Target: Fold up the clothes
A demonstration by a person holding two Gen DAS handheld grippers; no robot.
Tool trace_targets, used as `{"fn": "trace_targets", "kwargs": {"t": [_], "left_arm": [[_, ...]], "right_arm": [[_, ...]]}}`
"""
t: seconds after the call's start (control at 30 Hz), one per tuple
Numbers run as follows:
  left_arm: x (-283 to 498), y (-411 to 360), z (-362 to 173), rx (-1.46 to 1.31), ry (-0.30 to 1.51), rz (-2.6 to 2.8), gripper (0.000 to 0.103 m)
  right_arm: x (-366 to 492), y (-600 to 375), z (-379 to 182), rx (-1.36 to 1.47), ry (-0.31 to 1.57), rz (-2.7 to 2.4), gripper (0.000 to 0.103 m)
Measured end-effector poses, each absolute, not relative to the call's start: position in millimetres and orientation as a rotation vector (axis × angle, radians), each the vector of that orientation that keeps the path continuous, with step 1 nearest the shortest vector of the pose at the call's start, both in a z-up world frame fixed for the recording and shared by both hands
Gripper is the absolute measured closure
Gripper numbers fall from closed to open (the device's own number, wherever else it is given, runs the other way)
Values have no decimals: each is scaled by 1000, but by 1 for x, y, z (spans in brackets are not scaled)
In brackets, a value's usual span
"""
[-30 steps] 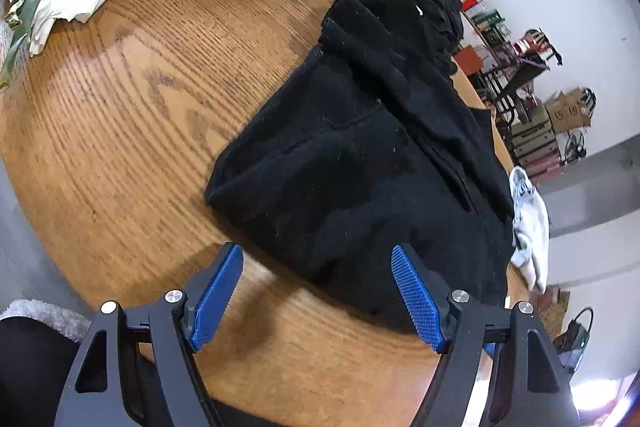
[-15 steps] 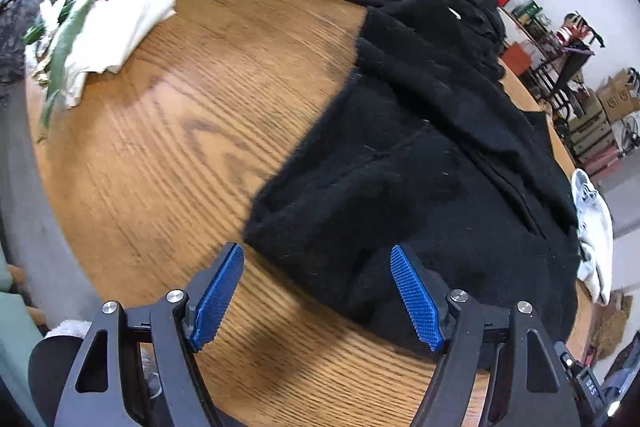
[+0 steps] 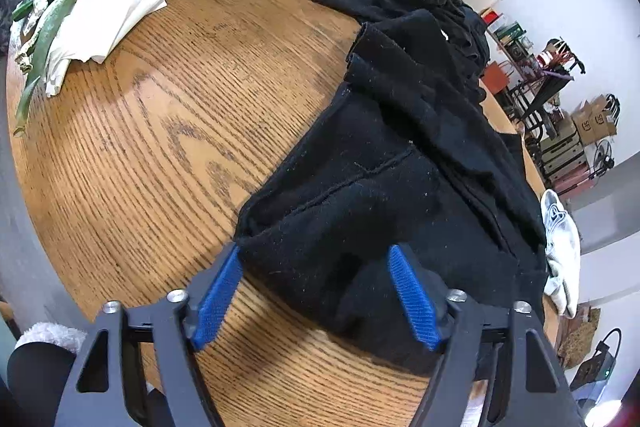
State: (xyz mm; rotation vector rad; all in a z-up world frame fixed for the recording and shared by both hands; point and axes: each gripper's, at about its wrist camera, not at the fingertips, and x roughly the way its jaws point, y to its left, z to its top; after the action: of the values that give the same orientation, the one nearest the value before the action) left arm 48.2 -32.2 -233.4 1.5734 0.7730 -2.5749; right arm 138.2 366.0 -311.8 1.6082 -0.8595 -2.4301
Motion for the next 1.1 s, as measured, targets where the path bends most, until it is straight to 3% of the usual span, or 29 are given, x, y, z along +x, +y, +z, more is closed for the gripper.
{"fn": "trace_targets", "kwargs": {"t": [0.03,0.1,0.27,0.73,1.0,1.03,1.07,1.1], "left_arm": [[47,-32,-234,1567,764,-2573,83],[46,-34,-234,1577,808,-2600,89],[45,-34,-221,1553,839,-2664,90],[17,-11,-165,1550,888,-2810,91],[1,7,-155,1617,888,-2836,91],[-1,6,-155,1622,888,-2830,91],[-2,6,-157,1628,882,-2821,91],[-3,4,-159,1642,898,-2807,91]], "right_arm": [[139,364,-311,1607,-849,-2427,33],[139,359,-310,1606,-828,-2420,32],[141,348,-308,1601,-776,-2404,30],[118,174,-247,1127,-32,-2391,34],[95,124,-263,1112,39,-2384,34],[91,121,-265,1121,45,-2392,43],[90,122,-267,1127,51,-2399,60],[87,124,-268,1141,57,-2399,67]]}}
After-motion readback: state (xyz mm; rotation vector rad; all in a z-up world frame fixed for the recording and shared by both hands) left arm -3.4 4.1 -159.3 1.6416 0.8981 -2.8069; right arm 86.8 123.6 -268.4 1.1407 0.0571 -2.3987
